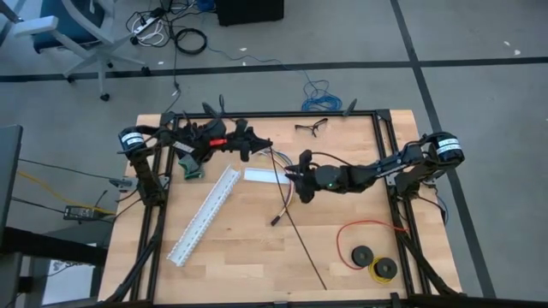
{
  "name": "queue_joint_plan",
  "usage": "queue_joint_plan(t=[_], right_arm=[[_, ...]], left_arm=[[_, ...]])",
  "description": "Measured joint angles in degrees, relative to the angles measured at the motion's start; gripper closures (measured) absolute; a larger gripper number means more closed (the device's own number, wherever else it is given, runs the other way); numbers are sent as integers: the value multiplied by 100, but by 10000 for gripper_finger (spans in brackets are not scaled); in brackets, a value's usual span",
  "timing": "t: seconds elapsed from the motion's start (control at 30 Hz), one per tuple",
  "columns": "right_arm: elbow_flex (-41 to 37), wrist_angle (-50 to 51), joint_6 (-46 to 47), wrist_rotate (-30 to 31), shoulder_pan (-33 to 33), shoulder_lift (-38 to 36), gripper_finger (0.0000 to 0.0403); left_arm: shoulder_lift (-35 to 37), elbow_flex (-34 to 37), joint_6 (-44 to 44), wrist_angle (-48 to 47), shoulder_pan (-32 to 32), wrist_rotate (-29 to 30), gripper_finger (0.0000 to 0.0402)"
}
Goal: Ziptie cables
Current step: Wrap the cables together using a black zip tie
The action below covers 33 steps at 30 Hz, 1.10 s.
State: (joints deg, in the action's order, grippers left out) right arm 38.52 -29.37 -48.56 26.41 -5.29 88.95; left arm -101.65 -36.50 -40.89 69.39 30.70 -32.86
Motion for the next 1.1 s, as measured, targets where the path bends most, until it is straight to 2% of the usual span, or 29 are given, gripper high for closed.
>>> queue_joint_plan(t=[0.37,0.77,0.9,1.1], right_arm=[[0,374,-2043,254,-172,0,293],[0,900,-3090,217,-458,2,293],[-2,1104,-3162,52,-463,17,293],[-4,860,-3695,46,-562,692,293]], left_arm=[[0,-568,-566,-196,-4,-135,401],[0,-668,-782,-232,-11,7,401],[0,-668,-863,-340,-46,184,401],[0,-670,-867,-387,-212,258,401]])
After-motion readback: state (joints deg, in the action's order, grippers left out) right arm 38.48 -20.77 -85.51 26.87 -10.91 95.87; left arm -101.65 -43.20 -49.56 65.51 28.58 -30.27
